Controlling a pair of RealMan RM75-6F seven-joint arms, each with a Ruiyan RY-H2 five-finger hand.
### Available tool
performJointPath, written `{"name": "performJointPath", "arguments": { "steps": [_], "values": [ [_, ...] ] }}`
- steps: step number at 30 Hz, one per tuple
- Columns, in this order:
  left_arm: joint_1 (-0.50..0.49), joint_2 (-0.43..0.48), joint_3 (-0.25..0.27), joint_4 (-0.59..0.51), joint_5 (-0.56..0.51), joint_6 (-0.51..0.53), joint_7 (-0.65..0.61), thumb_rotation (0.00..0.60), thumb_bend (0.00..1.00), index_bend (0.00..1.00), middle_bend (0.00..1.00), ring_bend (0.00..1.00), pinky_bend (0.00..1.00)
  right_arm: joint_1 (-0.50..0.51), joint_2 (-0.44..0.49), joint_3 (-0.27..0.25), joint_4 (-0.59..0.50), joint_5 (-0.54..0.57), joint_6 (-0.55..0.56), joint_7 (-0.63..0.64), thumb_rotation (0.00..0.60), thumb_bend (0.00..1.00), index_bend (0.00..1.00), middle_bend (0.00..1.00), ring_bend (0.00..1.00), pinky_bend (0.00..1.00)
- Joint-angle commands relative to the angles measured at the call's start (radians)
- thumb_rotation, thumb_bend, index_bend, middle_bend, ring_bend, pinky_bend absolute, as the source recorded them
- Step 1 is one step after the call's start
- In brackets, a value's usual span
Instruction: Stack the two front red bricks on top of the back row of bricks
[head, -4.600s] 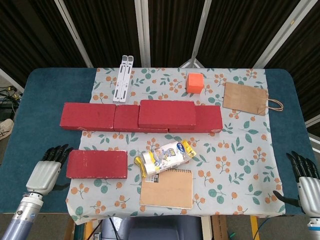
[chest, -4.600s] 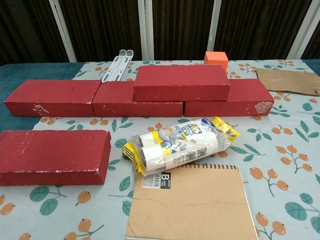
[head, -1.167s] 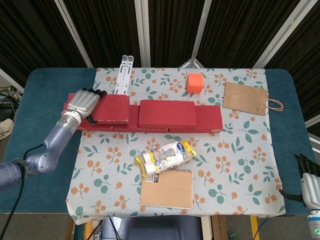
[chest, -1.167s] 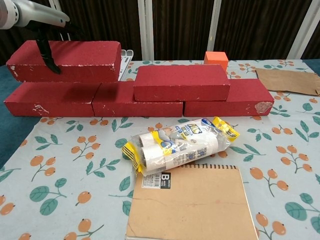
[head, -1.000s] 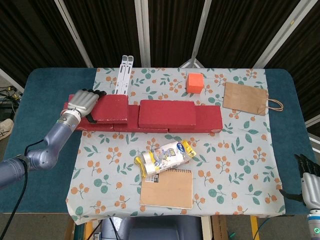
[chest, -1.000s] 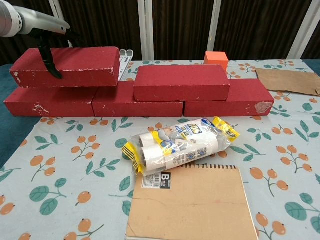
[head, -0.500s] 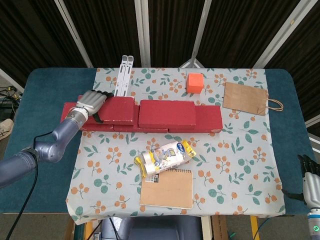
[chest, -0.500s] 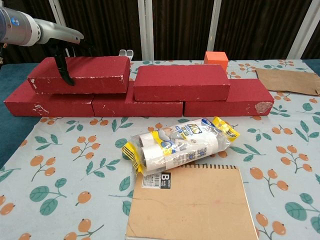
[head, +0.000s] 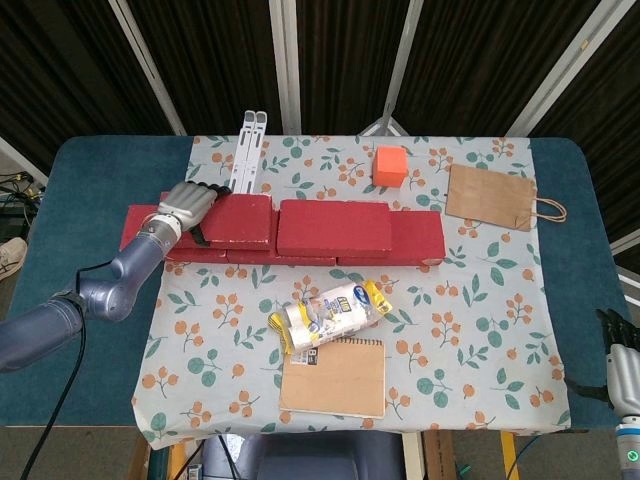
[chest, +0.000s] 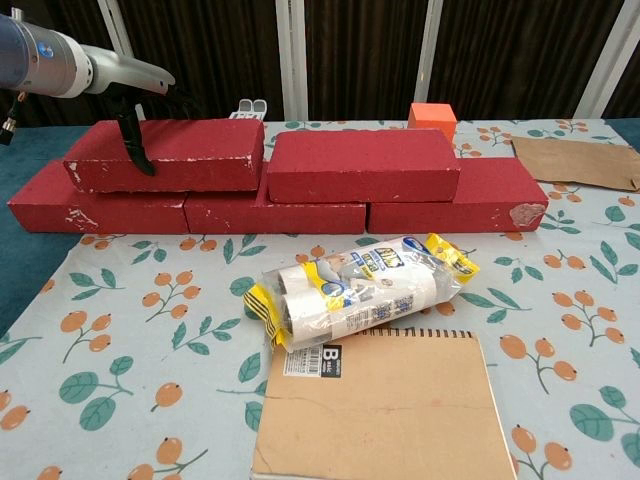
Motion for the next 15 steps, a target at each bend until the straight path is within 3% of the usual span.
{"name": "performJointPath", "arguments": {
  "steps": [1, 15],
  "values": [
    [-0.006, 0.001, 0.007, -0.005, -0.003, 0.004, -0.004, 0.6, 0.01, 0.32, 0.24, 0.18, 0.2, 0.0, -0.001, 0.001, 0.0, 0.002, 0.004, -0.001, 0.6, 0.06, 0.0, 0.04, 0.0, 0.0],
    [-0.033, -0.01, 0.044, -0.005, -0.021, 0.013, -0.019, 0.6, 0.01, 0.32, 0.24, 0.18, 0.2, 0.001, -0.002, 0.0, -0.003, 0.01, 0.01, -0.002, 0.6, 0.06, 0.0, 0.03, 0.0, 0.0]
  ]
}}
